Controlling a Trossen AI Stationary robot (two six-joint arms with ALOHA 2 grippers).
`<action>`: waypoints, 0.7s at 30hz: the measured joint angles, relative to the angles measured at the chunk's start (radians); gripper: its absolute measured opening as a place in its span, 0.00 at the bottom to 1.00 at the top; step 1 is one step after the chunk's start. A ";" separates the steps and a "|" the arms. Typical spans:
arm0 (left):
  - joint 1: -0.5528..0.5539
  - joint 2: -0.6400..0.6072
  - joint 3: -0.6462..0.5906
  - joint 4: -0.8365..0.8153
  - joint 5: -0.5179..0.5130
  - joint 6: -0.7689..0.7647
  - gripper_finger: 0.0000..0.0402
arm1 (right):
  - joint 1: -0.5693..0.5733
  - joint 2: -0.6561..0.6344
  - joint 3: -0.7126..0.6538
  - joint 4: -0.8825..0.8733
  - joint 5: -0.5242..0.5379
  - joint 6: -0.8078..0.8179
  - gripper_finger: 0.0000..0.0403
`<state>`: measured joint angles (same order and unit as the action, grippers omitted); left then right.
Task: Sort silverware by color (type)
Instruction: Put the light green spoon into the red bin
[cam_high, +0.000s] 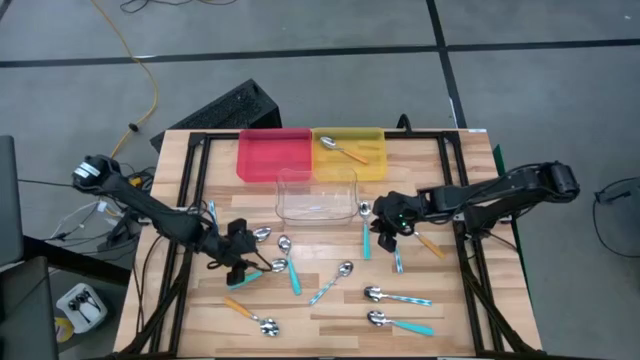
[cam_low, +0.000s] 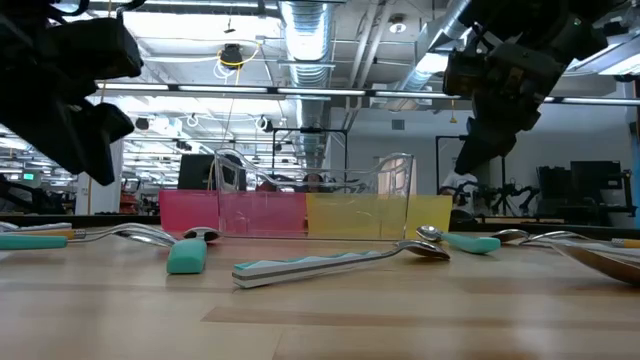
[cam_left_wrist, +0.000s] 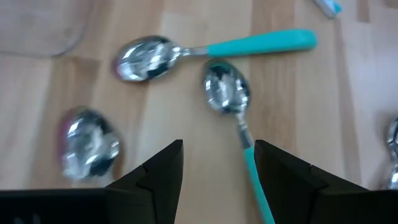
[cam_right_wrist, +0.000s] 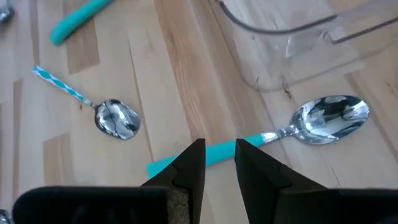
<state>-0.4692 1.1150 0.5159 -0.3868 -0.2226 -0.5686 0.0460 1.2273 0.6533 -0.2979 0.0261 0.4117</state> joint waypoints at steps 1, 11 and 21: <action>-0.006 0.018 0.000 0.030 0.003 0.000 0.45 | 0.002 0.004 0.000 0.002 0.000 -0.001 0.28; -0.021 0.139 0.000 0.148 -0.027 -0.019 0.45 | 0.053 0.003 0.000 -0.005 0.002 -0.027 0.28; -0.021 0.225 0.000 0.199 -0.034 -0.090 0.45 | 0.072 0.003 0.000 -0.006 0.029 -0.019 0.28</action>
<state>-0.4902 1.3395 0.5163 -0.1875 -0.2564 -0.6588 0.1179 1.2303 0.6533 -0.3041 0.0547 0.3927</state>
